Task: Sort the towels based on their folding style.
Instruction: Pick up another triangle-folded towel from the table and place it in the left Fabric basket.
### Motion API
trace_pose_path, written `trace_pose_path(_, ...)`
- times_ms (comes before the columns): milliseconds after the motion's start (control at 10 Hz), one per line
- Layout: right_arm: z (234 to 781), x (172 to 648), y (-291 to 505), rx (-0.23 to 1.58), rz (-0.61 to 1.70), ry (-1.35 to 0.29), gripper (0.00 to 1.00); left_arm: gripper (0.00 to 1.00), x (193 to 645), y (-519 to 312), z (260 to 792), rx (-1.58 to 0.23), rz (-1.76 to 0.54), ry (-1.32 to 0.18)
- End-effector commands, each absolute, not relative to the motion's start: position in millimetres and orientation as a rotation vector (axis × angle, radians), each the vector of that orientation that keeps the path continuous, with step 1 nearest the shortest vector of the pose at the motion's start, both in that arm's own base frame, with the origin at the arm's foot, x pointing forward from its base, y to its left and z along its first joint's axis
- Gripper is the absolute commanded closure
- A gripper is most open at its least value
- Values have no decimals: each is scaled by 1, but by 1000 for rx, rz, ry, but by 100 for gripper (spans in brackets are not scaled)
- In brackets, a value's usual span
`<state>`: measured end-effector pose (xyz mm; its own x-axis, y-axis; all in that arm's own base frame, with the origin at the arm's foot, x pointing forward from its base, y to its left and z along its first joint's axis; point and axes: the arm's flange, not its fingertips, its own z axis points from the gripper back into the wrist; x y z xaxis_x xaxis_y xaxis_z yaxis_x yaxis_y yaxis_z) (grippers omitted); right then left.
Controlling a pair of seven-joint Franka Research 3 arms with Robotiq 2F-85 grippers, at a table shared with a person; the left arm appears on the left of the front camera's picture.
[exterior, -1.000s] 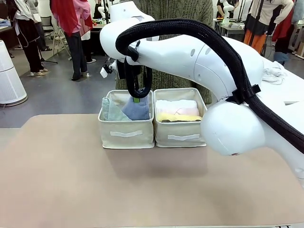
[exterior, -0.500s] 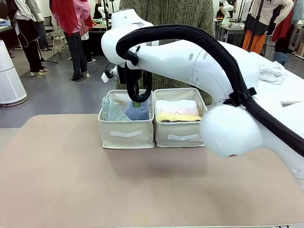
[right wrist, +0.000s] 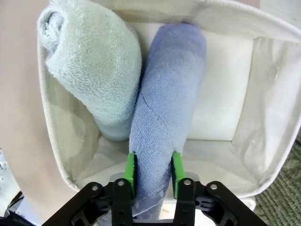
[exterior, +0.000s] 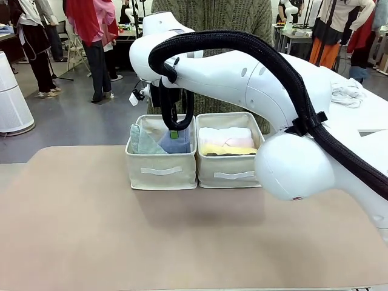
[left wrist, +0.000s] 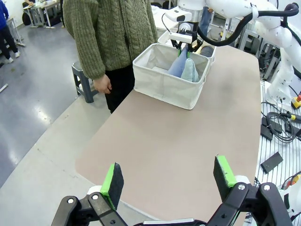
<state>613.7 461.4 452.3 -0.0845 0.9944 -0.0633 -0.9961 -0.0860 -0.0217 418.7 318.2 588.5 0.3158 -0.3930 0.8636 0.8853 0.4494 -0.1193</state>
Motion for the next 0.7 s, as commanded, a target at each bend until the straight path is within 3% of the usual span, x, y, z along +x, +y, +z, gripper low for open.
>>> trace_pose_path(0, 457, 619, 465, -42, 1685, 32, 0, 0, 417, 318, 589, -668, -933, -881)
trace_pose_path(600, 460, 618, 463, -32, 1683, 28, 0, 0, 417, 318, 589, -668, -933, -881)
